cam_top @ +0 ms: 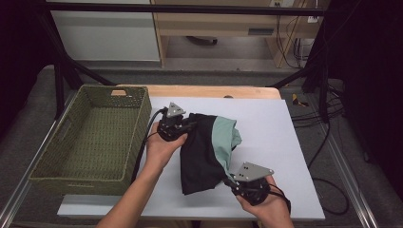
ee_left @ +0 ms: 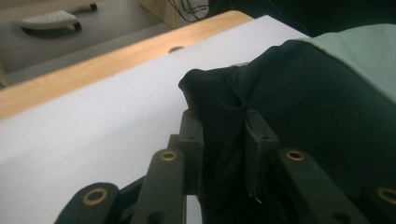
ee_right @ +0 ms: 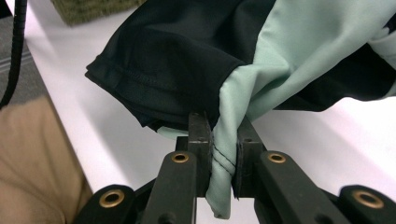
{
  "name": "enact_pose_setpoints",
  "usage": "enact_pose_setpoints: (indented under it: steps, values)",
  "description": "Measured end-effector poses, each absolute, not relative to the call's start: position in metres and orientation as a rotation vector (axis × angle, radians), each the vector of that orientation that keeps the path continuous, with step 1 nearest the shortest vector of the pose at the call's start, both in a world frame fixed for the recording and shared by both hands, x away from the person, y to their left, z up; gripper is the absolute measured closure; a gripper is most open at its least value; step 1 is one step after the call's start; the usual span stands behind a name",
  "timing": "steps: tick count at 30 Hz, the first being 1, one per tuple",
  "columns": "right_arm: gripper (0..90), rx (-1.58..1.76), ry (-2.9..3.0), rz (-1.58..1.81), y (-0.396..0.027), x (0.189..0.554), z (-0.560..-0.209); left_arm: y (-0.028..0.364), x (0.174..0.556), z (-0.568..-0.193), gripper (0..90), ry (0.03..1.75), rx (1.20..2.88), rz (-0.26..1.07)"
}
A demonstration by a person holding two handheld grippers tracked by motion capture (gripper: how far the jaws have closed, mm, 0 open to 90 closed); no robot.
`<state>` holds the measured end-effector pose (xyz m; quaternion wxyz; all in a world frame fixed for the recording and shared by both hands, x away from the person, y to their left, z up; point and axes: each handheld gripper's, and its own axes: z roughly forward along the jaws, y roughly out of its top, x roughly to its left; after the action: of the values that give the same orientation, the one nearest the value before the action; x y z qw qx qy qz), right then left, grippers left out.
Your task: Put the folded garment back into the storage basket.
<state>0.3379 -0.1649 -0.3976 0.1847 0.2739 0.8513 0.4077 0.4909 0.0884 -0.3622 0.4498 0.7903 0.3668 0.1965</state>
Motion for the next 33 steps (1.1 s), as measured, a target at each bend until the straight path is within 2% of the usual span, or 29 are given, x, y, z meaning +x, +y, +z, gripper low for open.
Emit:
enact_pose_setpoints:
  steps: [16, 33]
  values:
    - [81.7, 0.678, 2.391, 1.192, -0.127, 0.369, -0.353, 0.130, 0.505, -0.312, 72.1, 0.906, 1.929, 0.593]
    - [81.7, 0.577, 2.428, 1.219, -0.085, 0.394, -0.337, 0.174, 0.512, -0.294, 72.0, 0.953, 1.900, 0.642]
